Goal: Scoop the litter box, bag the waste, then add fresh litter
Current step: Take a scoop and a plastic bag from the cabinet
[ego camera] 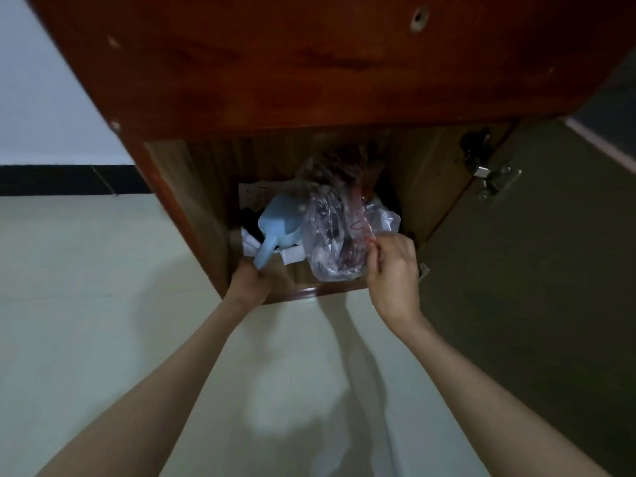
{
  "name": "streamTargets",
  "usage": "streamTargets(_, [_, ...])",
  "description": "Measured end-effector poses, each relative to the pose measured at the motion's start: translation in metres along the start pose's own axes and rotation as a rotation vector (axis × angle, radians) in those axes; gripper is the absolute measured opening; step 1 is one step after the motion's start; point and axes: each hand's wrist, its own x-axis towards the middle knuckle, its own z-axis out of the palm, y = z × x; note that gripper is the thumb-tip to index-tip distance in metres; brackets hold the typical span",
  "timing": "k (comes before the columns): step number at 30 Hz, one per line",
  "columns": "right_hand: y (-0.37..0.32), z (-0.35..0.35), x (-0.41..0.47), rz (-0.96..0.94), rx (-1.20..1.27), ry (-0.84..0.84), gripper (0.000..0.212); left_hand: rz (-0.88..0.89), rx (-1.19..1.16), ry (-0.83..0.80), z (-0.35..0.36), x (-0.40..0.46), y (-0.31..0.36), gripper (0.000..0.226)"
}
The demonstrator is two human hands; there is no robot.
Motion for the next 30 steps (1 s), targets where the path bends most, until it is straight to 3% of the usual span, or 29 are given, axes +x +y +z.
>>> streamTargets(7, [-0.048,-0.057,-0.017,-0.065,-0.165,-0.151,0.031,-0.002,-0.033,-0.106,-0.054,-0.085,-0.002,0.031])
streamTargets(11, [-0.097,-0.108,-0.013,-0.036,-0.143,-0.295,0.012,-0.14,-0.003,-0.15,-0.105,-0.158,0.023,0.031])
streamTargets(14, [-0.142,-0.154,-0.009,0.029,-0.141,-0.438,0.021,-0.208,-0.036,-0.158,-0.149,-0.211,0.036,0.021])
streamTargets(18, [-0.196,-0.199,-0.009,-0.08,-0.211,-0.603,0.026,-0.252,-0.078,-0.162,-0.203,-0.278,0.051,0.012])
streamTargets(25, [-0.296,-0.241,-0.019,-0.209,-0.434,-0.982,0.033,-0.343,-0.186,-0.006,-0.278,-0.359,0.072,0.011])
streamTargets(30, [-0.357,-0.251,-0.038,-0.363,-0.551,-1.108,0.026,-0.446,-0.297,0.143,-0.325,-0.422,0.061,0.014])
